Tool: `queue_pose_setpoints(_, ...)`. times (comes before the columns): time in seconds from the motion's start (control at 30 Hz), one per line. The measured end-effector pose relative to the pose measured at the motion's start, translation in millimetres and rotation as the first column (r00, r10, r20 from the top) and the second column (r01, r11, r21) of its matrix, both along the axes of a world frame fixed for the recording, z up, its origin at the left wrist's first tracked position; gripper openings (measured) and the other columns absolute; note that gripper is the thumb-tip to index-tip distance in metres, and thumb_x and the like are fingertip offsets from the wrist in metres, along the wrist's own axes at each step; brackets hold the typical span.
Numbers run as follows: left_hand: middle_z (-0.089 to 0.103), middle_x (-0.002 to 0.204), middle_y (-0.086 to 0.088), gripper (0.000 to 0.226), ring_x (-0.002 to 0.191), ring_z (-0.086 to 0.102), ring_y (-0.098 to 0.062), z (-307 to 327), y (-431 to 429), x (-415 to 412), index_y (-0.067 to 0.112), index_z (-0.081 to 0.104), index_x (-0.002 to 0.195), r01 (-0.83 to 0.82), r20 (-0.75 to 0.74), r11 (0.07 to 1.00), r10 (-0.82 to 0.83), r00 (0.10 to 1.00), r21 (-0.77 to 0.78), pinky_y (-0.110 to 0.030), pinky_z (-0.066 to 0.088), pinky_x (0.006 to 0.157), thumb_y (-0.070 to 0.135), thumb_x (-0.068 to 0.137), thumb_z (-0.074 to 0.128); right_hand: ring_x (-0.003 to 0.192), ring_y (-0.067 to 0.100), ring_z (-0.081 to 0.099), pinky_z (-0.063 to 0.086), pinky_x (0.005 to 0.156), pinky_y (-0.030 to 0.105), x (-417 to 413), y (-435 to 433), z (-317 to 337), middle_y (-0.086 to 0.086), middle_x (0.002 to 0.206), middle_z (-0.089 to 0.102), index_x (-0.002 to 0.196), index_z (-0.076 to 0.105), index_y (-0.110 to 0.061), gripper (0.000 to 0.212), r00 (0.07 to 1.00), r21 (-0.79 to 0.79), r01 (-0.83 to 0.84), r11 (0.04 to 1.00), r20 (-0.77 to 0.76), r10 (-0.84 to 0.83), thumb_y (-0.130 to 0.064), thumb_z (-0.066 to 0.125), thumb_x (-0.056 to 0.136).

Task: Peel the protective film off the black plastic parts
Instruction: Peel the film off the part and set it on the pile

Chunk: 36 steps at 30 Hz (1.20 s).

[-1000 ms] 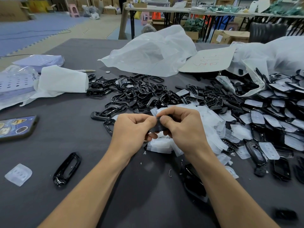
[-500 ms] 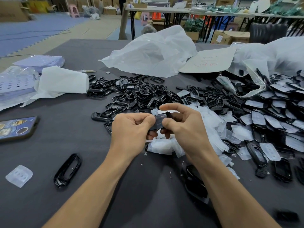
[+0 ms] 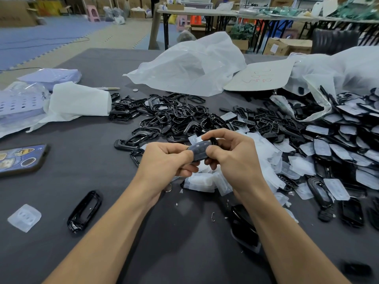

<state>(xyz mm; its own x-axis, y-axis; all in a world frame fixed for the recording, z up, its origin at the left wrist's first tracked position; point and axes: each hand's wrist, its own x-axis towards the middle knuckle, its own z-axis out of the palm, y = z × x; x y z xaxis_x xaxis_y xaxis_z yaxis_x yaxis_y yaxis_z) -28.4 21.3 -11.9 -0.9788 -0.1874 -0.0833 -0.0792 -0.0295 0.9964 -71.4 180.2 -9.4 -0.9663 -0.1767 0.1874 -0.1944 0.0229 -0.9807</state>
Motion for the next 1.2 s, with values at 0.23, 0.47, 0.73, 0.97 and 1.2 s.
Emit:
queue_pose_setpoints(0.23, 0.075, 0.069, -0.010, 0.018, 0.058, 0.070, -0.016, 0.4, 0.7, -1.4, 0.005, 0.081, 0.084, -0.017, 0.015, 0.999, 0.017, 1.000, 0.030, -0.019, 0.054, 0.053, -0.004, 0.090, 0.067, 0.049, 0.015, 0.057, 0.050, 0.052, 0.027, -0.5, 0.1, 1.0, 0.000, 0.060, 0.068, 0.085, 0.076, -0.019, 0.037, 1.000, -0.009, -0.019, 1.000, 0.010, 0.019, 0.014, 0.059, 0.083)
queue_pose_setpoints(0.47, 0.074, 0.068, -0.010, 0.016, 0.054, 0.067, -0.015, -0.9, 1.8, -2.6, -0.001, 0.080, 0.090, -0.026, 0.010, 0.999, 0.026, 1.000, 0.033, -0.019, 0.052, 0.052, -0.006, 0.090, 0.065, 0.053, 0.016, 0.059, 0.052, 0.057, 0.030, -1.5, 0.1, -0.4, 0.001, 0.064, 0.069, 0.090, 0.077, -0.019, 0.041, 0.999, -0.008, -0.030, 1.000, 0.025, 0.031, 0.016, 0.056, 0.085)
queue_pose_setpoints(0.73, 0.073, 0.067, -0.014, 0.018, 0.051, 0.064, -0.016, -2.3, 3.7, -2.5, 0.002, 0.081, 0.087, -0.059, -0.002, 0.996, 0.060, 0.998, 0.059, -0.019, 0.050, 0.050, -0.007, 0.090, 0.066, 0.054, 0.016, 0.059, 0.051, 0.054, 0.028, -0.8, -0.6, 0.2, 0.001, 0.068, 0.070, 0.091, 0.079, -0.020, 0.033, 0.998, -0.038, -0.026, 0.999, 0.053, 0.028, 0.008, 0.061, 0.089)
queue_pose_setpoints(0.97, 0.072, 0.064, -0.014, 0.020, 0.051, 0.064, -0.016, -0.1, 4.9, -1.1, 0.003, 0.082, 0.087, -0.039, 0.003, 0.998, 0.039, 0.999, 0.052, -0.019, 0.051, 0.051, -0.008, 0.089, 0.065, 0.051, 0.016, 0.060, 0.046, 0.047, 0.028, -0.4, -1.1, -0.7, 0.004, 0.068, 0.071, 0.083, 0.078, -0.019, 0.033, 0.996, -0.027, 0.001, 1.000, 0.087, 0.002, 0.009, 0.060, 0.090)
queue_pose_setpoints(1.2, 0.073, 0.064, -0.015, 0.029, 0.053, 0.067, -0.017, -1.0, 7.5, 1.6, 0.011, 0.083, 0.077, -0.002, -0.007, 1.000, 0.002, 1.000, 0.013, -0.020, 0.054, 0.051, -0.009, 0.089, 0.066, 0.045, 0.015, 0.056, 0.043, 0.044, 0.020, -0.7, -0.5, -0.4, 0.003, 0.065, 0.072, 0.068, 0.076, -0.020, 0.041, 0.996, 0.011, 0.031, 0.999, 0.086, -0.032, 0.013, 0.058, 0.085)
